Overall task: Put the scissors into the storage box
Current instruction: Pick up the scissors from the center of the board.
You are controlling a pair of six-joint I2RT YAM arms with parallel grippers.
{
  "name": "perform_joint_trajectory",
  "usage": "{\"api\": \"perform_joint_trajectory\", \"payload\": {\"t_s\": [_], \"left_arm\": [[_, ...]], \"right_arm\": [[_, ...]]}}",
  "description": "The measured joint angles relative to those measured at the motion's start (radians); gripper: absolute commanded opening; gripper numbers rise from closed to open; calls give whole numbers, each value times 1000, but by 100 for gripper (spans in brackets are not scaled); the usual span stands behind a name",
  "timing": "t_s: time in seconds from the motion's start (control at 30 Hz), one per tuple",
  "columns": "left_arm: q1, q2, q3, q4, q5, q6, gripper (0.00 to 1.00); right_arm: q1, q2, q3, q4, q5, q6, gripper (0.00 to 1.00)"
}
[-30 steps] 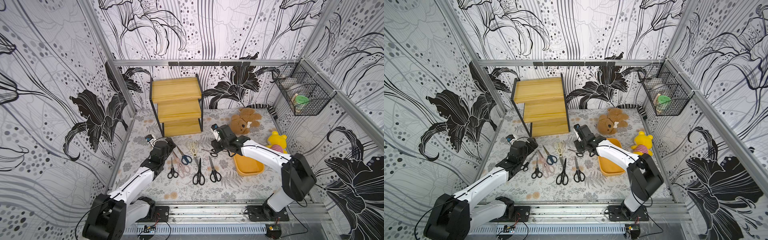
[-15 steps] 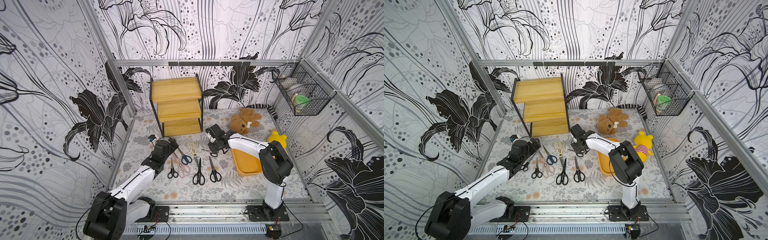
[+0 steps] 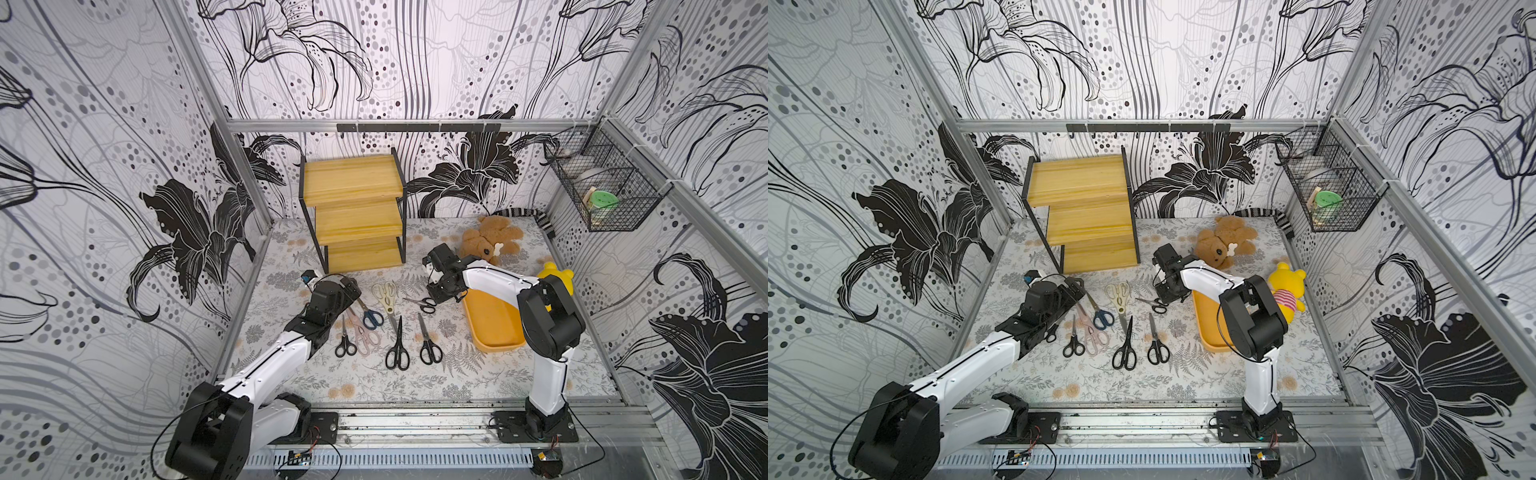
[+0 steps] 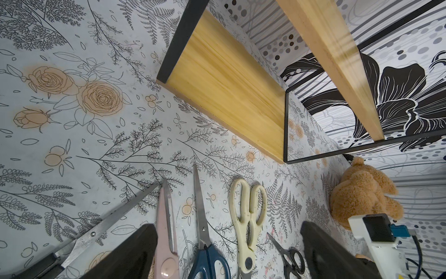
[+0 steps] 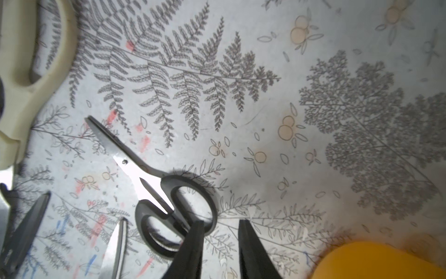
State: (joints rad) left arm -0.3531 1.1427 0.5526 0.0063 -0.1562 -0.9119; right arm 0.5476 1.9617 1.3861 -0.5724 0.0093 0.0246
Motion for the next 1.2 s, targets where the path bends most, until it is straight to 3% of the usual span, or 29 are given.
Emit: {"api": "perform_joint_trajectory", "payload": {"t_s": [0.77,1.2], "left_arm": [[-6,-16,-16,0,-1,-7,98],[-6,-30,-17,0,-4,-7,98]], "right_arm": [[1,36,0,14,-6,2,19],[1,51,-5,31,2,3,20]]}}
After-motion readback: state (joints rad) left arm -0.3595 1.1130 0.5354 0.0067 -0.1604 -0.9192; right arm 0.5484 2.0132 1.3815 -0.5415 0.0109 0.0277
